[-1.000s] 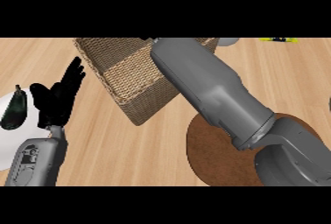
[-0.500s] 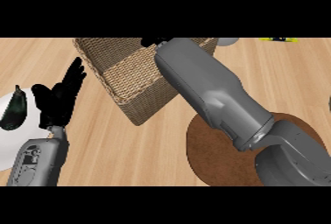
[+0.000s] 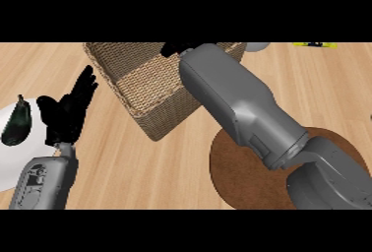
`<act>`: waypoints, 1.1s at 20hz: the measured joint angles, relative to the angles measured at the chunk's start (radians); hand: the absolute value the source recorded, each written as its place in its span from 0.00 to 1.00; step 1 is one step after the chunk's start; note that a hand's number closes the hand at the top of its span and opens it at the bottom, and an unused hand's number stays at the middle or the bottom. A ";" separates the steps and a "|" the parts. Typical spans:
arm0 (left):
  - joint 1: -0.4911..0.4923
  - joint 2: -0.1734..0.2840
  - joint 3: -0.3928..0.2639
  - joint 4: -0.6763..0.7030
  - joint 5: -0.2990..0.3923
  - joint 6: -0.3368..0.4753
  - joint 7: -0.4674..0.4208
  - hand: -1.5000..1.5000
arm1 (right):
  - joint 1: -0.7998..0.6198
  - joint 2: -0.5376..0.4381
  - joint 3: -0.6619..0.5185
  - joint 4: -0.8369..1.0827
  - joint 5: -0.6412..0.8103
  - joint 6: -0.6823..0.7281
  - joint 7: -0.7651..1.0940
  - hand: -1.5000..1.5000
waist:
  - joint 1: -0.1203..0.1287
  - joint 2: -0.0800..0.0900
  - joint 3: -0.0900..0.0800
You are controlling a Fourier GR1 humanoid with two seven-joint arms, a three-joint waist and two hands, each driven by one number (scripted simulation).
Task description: Pick the can from the cutting board and place it in the basket
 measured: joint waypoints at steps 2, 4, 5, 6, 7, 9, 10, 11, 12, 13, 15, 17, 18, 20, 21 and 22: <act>-0.001 -0.004 -0.004 -0.005 -0.003 0.004 0.005 0.50 | -0.003 0.000 -0.007 0.003 -0.017 0.010 0.010 1.00 | 0.001 -0.001 0.000; 0.005 -0.001 0.002 0.000 0.001 0.001 -0.003 0.50 | -0.005 -0.001 -0.014 0.011 -0.028 0.006 0.013 0.00 | -0.002 -0.001 0.000; 0.004 0.000 0.004 -0.006 0.003 0.001 0.006 0.50 | 0.000 -0.001 -0.013 0.012 -0.028 -0.003 0.012 0.00 | -0.003 -0.002 0.000; 0.001 0.001 0.004 -0.002 0.002 0.003 0.003 0.50 | 0.003 -0.002 -0.012 0.009 -0.027 -0.017 0.008 0.00 | -0.006 -0.002 0.000; -0.002 -0.001 0.003 0.000 -0.001 0.006 0.003 0.50 | -0.001 -0.002 -0.010 0.004 -0.024 -0.032 0.006 0.00 | -0.008 -0.003 0.000; -0.001 -0.002 0.000 -0.012 -0.004 0.008 0.012 0.50 | -0.010 -0.003 -0.010 -0.002 -0.016 -0.074 0.000 0.00 | -0.009 -0.006 0.001; 0.005 -0.001 0.002 -0.012 -0.001 0.007 0.011 0.50 | -0.010 -0.004 -0.014 0.001 -0.011 -0.111 -0.008 0.00 | -0.009 -0.005 0.001; 0.002 -0.002 0.003 -0.011 0.001 0.007 0.015 0.50 | -0.016 -0.004 -0.016 -0.001 -0.008 -0.135 -0.012 0.00 | -0.011 -0.005 0.001; -0.002 0.002 0.008 -0.007 0.003 0.006 0.015 0.50 | -0.023 -0.004 -0.021 -0.007 -0.007 -0.160 -0.014 0.00 | -0.013 -0.006 0.001; 0.002 0.002 0.009 -0.010 0.003 0.007 0.017 0.50 | -0.029 -0.004 -0.025 -0.012 -0.003 -0.189 -0.018 0.00 | -0.018 -0.009 0.001; 0.012 0.010 0.015 -0.007 0.009 -0.002 0.010 0.50 | -0.045 -0.005 -0.039 -0.014 0.002 -0.257 -0.024 0.00 | -0.023 -0.011 0.001; 0.013 0.015 0.024 -0.002 0.011 -0.001 0.009 0.50 | -0.061 -0.004 -0.060 -0.014 0.004 -0.328 -0.026 0.00 | -0.033 -0.014 0.001; 0.018 0.018 0.029 -0.001 0.013 -0.001 0.006 0.50 | -0.062 -0.004 -0.071 -0.014 0.004 -0.371 -0.028 0.00 | -0.040 -0.017 0.002; 0.026 0.017 0.035 -0.002 0.018 0.000 0.008 0.50 | -0.066 -0.004 -0.095 -0.011 0.001 -0.438 -0.021 0.00 | -0.051 -0.022 0.002; 0.030 0.016 0.034 -0.005 0.016 0.004 0.010 0.50 | -0.066 -0.004 -0.105 -0.012 0.000 -0.472 -0.020 0.00 | -0.057 -0.025 0.002; 0.034 0.020 0.041 -0.004 0.019 0.002 0.010 0.50 | -0.060 -0.003 -0.115 -0.015 -0.002 -0.505 -0.018 0.00 | -0.063 -0.028 0.002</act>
